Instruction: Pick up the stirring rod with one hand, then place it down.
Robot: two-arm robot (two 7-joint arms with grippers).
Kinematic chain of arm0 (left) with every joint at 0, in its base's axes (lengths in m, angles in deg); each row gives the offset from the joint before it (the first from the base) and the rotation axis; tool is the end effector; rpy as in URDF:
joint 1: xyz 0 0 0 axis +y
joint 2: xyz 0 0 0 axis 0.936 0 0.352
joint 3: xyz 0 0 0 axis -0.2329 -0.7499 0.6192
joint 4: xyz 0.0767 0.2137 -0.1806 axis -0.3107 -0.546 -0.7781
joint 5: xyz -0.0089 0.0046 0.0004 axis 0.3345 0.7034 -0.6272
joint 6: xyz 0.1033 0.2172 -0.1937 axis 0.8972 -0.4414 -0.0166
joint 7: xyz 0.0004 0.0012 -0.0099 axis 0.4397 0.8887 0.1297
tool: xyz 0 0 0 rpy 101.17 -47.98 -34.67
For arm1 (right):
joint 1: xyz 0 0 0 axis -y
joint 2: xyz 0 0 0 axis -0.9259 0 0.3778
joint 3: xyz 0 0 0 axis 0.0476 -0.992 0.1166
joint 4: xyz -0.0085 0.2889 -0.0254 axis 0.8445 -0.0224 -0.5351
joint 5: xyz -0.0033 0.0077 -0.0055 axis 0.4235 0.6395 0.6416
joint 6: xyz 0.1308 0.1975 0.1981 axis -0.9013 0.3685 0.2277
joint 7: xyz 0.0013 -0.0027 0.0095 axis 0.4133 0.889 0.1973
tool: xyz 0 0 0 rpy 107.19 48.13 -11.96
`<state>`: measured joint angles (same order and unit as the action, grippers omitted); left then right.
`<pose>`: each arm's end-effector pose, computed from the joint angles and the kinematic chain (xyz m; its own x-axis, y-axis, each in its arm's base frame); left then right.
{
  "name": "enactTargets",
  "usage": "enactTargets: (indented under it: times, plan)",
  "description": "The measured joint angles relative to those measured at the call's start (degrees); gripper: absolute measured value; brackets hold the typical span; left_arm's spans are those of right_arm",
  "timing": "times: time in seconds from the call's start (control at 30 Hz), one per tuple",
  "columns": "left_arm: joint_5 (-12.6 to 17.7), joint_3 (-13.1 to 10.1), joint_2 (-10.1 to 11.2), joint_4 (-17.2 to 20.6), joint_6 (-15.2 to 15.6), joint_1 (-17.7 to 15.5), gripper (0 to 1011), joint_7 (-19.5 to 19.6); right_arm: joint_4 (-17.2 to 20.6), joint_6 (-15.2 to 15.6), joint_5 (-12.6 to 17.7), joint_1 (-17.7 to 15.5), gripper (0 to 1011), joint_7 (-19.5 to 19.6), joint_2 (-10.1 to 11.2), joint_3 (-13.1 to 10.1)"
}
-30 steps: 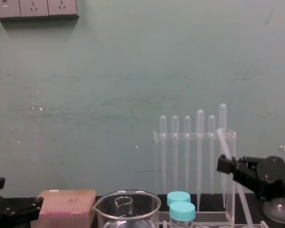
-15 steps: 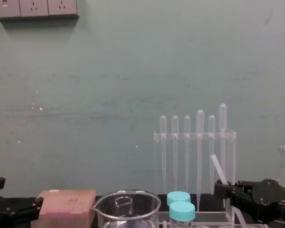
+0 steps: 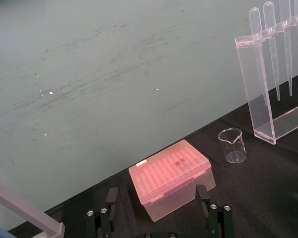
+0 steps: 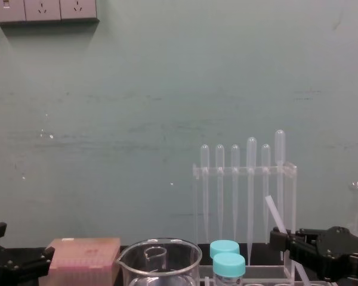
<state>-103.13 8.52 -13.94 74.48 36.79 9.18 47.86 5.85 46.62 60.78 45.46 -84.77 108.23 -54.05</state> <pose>0.3581 0.0827 -0.3022 0.2923 0.8803 0.3736 -0.9552 0.2874 0.0702 0.4195 -0.0767 -0.3113 0.8448 -0.5349 0.0100 0.5343 0.8445 0.0355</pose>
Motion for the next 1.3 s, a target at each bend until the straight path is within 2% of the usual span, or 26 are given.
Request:
enactTargets:
  times: [0.13, 0.2, 0.27, 0.33, 0.37, 0.4, 0.47, 0.5, 0.57, 0.6, 0.63, 0.73, 0.83, 0.93, 1.0, 1.13, 1.3]
  plan:
    - [0.00, 0.00, 0.00, 0.00, 0.00, 0.00, 1000, 0.00, 0.03, -0.09, 0.04, -0.02, 86, 0.00, 0.00, -0.03]
    - [0.00, 0.00, 0.00, 0.00, 0.00, 0.00, 1000, 0.00, 0.03, -0.10, 0.05, -0.02, 137, 0.00, 0.00, -0.03]
    - [0.00, 0.00, 0.00, 0.00, 0.00, 0.00, 1000, 0.00, 0.04, -0.15, 0.07, -0.02, 230, 0.00, 0.00, -0.05]
    - [0.00, 0.00, 0.00, 0.00, 0.00, 0.00, 1000, 0.00, 0.05, -0.17, 0.07, -0.02, 269, 0.00, 0.00, -0.06]
    - [0.00, 0.00, 0.00, 0.00, 0.00, 0.00, 1000, 0.00, 0.06, -0.18, 0.07, -0.02, 329, 0.00, 0.00, -0.07]
    - [0.00, 0.00, 0.00, 0.00, 0.00, 0.00, 1000, 0.00, 0.06, -0.19, 0.07, -0.02, 329, -0.01, 0.00, -0.07]
    - [0.00, 0.00, 0.00, 0.00, 0.00, 0.00, 1000, 0.00, 0.06, -0.19, 0.07, -0.02, 388, 0.00, 0.00, -0.08]
    - [0.00, 0.00, 0.00, 0.00, 0.00, 0.00, 1000, 0.00, 0.06, -0.20, 0.07, -0.02, 450, 0.00, 0.00, -0.08]
    - [0.00, 0.00, 0.00, 0.00, 0.00, 0.00, 1000, 0.00, 0.07, -0.21, 0.07, -0.02, 487, 0.00, 0.00, -0.09]
    - [0.00, 0.00, 0.00, 0.00, 0.00, 0.00, 1000, 0.00, 0.06, -0.22, 0.08, -0.02, 547, 0.00, 0.00, -0.09]
    - [0.00, 0.00, 0.00, 0.00, 0.00, 0.00, 1000, 0.00, 0.07, -0.22, 0.07, -0.02, 547, 0.00, 0.00, -0.09]
    - [0.00, 0.00, 0.00, 0.00, 0.00, 0.00, 1000, 0.00, 0.06, -0.24, 0.07, -0.02, 632, -0.01, 0.00, -0.08]
    - [0.00, 0.00, 0.00, 0.00, 0.00, 0.00, 1000, 0.00, 0.06, -0.26, 0.07, -0.02, 772, 0.00, 0.00, -0.09]
    - [0.00, 0.00, 0.00, 0.00, 0.00, 0.00, 1000, 0.00, 0.07, -0.28, 0.07, -0.02, 823, 0.00, 0.00, -0.09]
    - [0.00, 0.00, 0.00, 0.00, 0.00, 0.00, 1000, 0.00, 0.16, -0.36, 0.07, -0.03, 898, -0.01, 0.01, -0.08]
    - [0.00, 0.00, 0.00, 0.00, 0.00, 0.00, 1000, 0.00, 2.15, -1.54, 0.95, -0.32, 1000, -0.01, 0.16, -0.97]
    - [0.00, 0.00, 0.00, 0.00, 0.00, 0.00, 1000, 0.00, 4.83, -2.89, 2.54, -1.25, 1000, 1.83, 0.37, -3.35]
